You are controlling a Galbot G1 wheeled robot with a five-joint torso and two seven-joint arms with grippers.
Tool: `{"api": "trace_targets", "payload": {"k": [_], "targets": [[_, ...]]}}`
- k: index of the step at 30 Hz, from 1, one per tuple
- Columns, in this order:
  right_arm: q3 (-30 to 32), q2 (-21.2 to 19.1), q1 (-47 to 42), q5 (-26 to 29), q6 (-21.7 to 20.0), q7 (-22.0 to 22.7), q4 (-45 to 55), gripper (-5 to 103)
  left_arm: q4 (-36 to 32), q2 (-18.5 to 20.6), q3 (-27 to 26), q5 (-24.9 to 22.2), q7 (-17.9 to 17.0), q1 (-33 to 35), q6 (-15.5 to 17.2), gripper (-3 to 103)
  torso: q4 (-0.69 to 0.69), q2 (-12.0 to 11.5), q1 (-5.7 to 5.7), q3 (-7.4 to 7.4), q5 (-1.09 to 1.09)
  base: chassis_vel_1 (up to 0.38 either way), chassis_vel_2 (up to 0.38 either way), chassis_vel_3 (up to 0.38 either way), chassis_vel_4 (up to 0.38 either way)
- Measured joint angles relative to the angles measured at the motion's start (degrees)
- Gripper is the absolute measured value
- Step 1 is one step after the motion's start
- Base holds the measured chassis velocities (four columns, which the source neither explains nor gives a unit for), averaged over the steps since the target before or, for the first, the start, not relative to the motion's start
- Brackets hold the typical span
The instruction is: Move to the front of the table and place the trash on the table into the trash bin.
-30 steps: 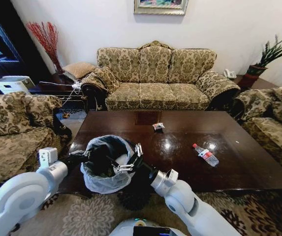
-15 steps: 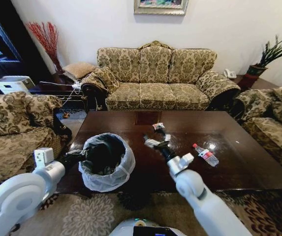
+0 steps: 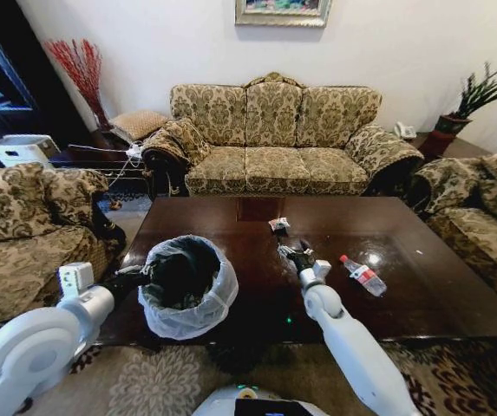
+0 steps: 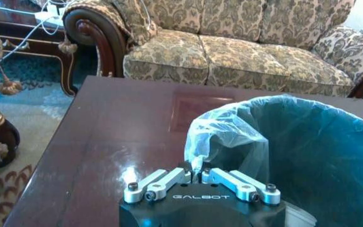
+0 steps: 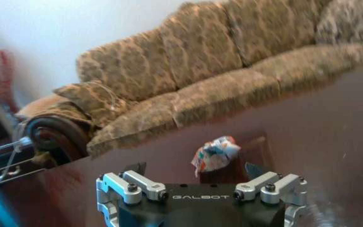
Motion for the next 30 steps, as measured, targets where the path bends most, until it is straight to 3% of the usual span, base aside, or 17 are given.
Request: {"api": "trace_targets", "payload": {"k": [4, 10, 15, 30], "targets": [[-0.34, 3.35, 4.15, 0.65, -1.17, 4.05, -4.11, 100, 0.01, 0.0, 0.07, 0.01, 0.04, 0.02, -0.01, 3, 0.0, -0.02, 0.01, 0.0, 0.01, -0.047, 0.041, 0.04, -0.047], [-0.47, 7.34, 10.68, 0.41, -2.03, 5.68, -11.92, 100, 0.01, 0.11, 0.34, 0.01, 0.11, -0.03, -0.05, 3, 0.01, -0.01, -0.05, -0.02, 0.0, 0.0, 0.0, 0.0, 0.0], [-0.28, 8.76, 12.25, -0.88, -2.69, 3.28, -14.24, 100, 0.01, 0.06, 0.92, 0.01, 0.13, -0.25, -0.09, 3, 0.01, -0.01, -0.04, -0.02, 0.0, 0.0, 0.0, 0.0, 0.0], [-0.71, 10.74, 15.53, -0.92, -2.29, 2.29, -21.21, 100, 0.01, 1.48, 1.74, 0.0, 0.2, -0.88, -0.31, 3, 0.0, 0.02, -0.05, -0.02, 0.0, -0.046, 0.048, 0.045, -0.048]]}}
